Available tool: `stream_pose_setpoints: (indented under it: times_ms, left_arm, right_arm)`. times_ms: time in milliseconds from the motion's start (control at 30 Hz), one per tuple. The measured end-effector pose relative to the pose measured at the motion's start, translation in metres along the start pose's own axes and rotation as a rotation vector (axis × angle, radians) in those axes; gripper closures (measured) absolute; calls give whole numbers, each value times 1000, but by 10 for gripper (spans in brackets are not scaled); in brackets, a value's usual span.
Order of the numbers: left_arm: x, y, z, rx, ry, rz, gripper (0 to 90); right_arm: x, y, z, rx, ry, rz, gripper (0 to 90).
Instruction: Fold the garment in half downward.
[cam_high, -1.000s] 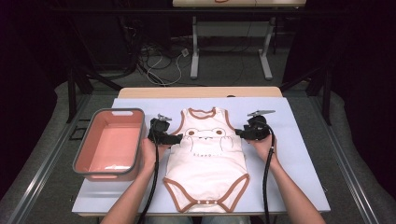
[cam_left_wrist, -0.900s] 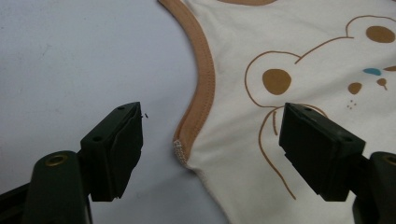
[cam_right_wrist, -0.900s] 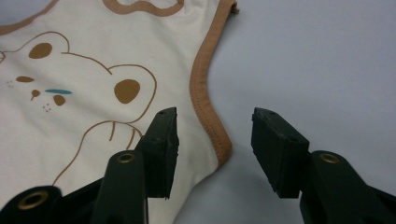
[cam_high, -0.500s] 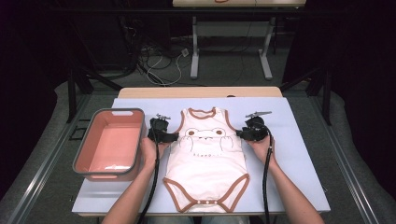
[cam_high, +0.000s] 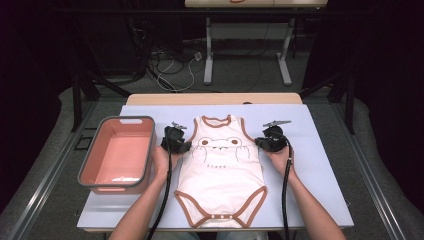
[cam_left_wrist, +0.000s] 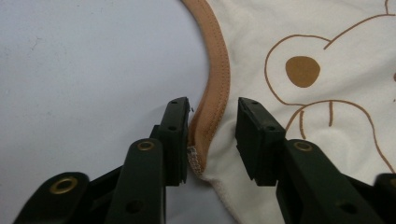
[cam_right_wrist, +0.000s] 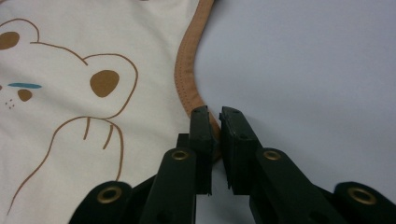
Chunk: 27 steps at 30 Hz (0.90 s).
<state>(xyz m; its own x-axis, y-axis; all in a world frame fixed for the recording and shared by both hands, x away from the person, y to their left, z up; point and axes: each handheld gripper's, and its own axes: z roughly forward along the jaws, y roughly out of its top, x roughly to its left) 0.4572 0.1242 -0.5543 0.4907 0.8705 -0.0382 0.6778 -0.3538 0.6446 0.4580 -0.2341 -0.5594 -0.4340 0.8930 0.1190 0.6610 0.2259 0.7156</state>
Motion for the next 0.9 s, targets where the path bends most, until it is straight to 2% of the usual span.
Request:
stream_pose_setpoints:
  times_ms: [200,233,433,700,800,900]
  left_arm:
    - [3,-2,0,-8,-9,-9,763]
    - [4,-2,0,-11,-12,-14,769]
    - [4,-3,0,-17,-13,-15,783]
    - [3,-2,0,-17,-6,-8,810]
    - [3,-2,0,-17,-9,-5,833]
    - [4,-2,0,-18,-17,-10,850]
  right_arm:
    - [0,0,0,1,0,9,834]
    - [0,0,0,-1,15,21,776]
    - [2,0,0,-1,26,5,722]
    - [5,1,4,-2,22,-14,853]
    - [7,2,5,-4,15,-34,871]
    - [7,2,4,-7,14,-23,878]
